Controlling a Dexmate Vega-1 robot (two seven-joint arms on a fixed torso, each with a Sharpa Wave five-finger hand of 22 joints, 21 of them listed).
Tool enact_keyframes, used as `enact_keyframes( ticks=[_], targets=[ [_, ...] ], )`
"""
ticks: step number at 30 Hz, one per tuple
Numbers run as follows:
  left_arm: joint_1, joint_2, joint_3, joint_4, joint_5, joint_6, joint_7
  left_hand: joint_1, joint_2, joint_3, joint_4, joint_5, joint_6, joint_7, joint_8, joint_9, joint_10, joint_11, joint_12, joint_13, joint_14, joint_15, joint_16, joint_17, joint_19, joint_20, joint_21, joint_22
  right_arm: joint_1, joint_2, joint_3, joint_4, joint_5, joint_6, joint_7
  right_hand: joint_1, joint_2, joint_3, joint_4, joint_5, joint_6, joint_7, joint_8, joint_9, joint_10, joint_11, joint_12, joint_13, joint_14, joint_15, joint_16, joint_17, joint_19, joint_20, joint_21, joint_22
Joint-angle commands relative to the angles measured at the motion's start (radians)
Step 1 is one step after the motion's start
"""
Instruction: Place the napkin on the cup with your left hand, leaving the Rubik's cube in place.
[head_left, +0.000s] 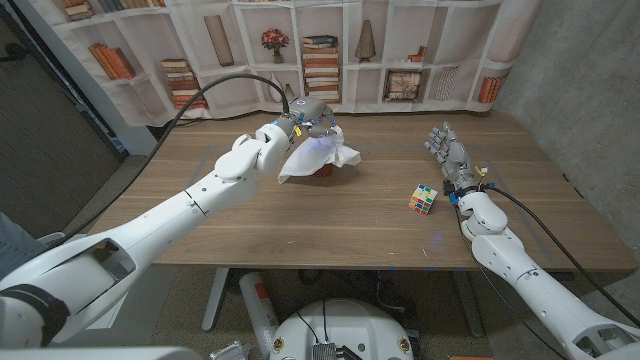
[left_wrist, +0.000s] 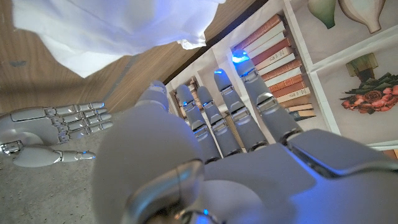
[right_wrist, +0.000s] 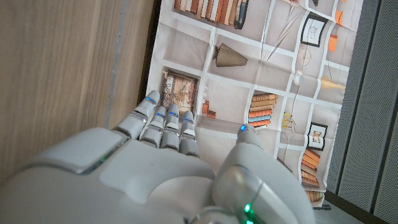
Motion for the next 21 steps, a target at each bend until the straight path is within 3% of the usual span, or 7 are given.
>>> enact_keyframes(
  ticks=[1, 17, 21],
  targets=[
    [0.017, 0.014, -0.025, -0.034, -0.004, 0.011, 0.01, 0.002, 0.007, -0.001, 0.0, 0.007, 0.013, -0.003, -0.002, 0.004, 0.004, -0.001, 0.01, 0.001, -0.007, -0.092, 0.006, -0.001, -0.003, 0.002, -0.002, 0.001, 0.002, -0.001, -0.002, -0.005, -0.004, -0.002, -0.002, 0.005, 0.004, 0.002, -0.006, 0.0, 0.005, 0.001, 0.001, 0.005, 0.003, 0.004, -0.004, 0.003, 0.005, 0.001, -0.003, 0.006, 0.009, 0.001, -0.004, 0.004],
    [0.041, 0.019, -0.052, -0.067, -0.011, 0.019, 0.033, -0.001, 0.008, -0.004, 0.002, 0.009, 0.013, -0.001, -0.004, 0.003, 0.006, -0.001, 0.012, 0.0, -0.01, -0.091, 0.008, -0.003, -0.009, 0.003, -0.01, 0.001, -0.006, -0.006, 0.0, -0.021, -0.005, -0.005, -0.008, 0.004, 0.005, 0.002, -0.006, -0.001, 0.005, 0.0, 0.001, 0.005, 0.002, 0.003, -0.005, 0.003, 0.004, 0.001, -0.003, 0.006, 0.008, 0.002, -0.004, 0.004],
    [0.053, 0.017, -0.062, -0.064, -0.028, 0.011, 0.056, -0.025, 0.033, -0.006, 0.022, 0.012, -0.028, 0.004, -0.025, 0.005, -0.02, 0.002, 0.004, -0.001, -0.061, -0.072, -0.006, -0.01, -0.073, 0.02, -0.042, 0.003, -0.009, -0.007, 0.001, -0.024, -0.006, -0.006, -0.011, 0.004, 0.005, 0.002, -0.006, -0.001, 0.005, 0.0, 0.001, 0.005, 0.002, 0.003, -0.005, 0.003, 0.004, 0.001, -0.003, 0.006, 0.008, 0.002, -0.004, 0.004]
  ],
)
